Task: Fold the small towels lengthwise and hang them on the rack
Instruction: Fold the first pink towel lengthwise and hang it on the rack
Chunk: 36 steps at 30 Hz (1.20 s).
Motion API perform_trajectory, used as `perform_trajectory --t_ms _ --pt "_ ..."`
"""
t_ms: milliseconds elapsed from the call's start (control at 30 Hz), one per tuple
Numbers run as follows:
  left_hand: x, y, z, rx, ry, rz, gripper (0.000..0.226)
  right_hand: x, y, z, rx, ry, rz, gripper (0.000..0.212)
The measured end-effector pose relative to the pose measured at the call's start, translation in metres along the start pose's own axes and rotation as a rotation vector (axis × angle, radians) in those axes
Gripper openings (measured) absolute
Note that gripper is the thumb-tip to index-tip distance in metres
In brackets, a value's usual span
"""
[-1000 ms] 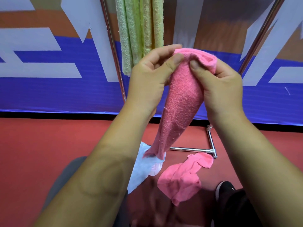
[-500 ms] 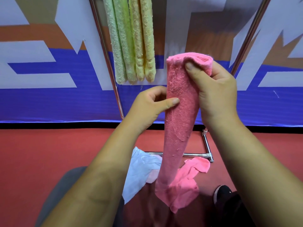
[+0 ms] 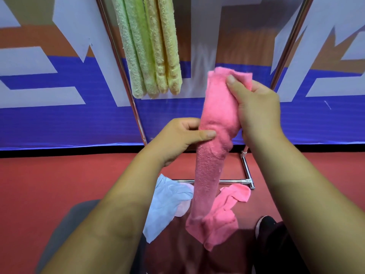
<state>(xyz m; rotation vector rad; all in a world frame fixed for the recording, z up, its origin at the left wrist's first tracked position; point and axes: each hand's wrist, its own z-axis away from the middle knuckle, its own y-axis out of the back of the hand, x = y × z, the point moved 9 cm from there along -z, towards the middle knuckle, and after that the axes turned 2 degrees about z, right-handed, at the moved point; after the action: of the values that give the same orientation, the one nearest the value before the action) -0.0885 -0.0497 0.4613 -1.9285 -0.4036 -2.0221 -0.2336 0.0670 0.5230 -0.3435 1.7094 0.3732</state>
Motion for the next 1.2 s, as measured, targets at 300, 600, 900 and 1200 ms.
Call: perform_trajectory --t_ms 300,600,900,1200 --pt "-0.003 0.016 -0.002 0.238 0.122 0.207 0.030 0.107 -0.052 0.041 -0.460 -0.738 -0.056 0.098" --pt "-0.017 0.058 0.004 0.405 0.251 0.617 0.030 0.074 -0.075 0.048 -0.670 -0.421 -0.057 0.026" --pt "-0.017 0.067 -0.006 0.339 0.141 0.573 0.047 0.058 -0.080 0.046 -0.534 -0.203 -0.153 0.013" --pt "-0.026 0.040 0.003 0.045 0.231 0.147 0.042 0.083 -0.049 0.024 -0.198 -0.409 -0.384 0.023"
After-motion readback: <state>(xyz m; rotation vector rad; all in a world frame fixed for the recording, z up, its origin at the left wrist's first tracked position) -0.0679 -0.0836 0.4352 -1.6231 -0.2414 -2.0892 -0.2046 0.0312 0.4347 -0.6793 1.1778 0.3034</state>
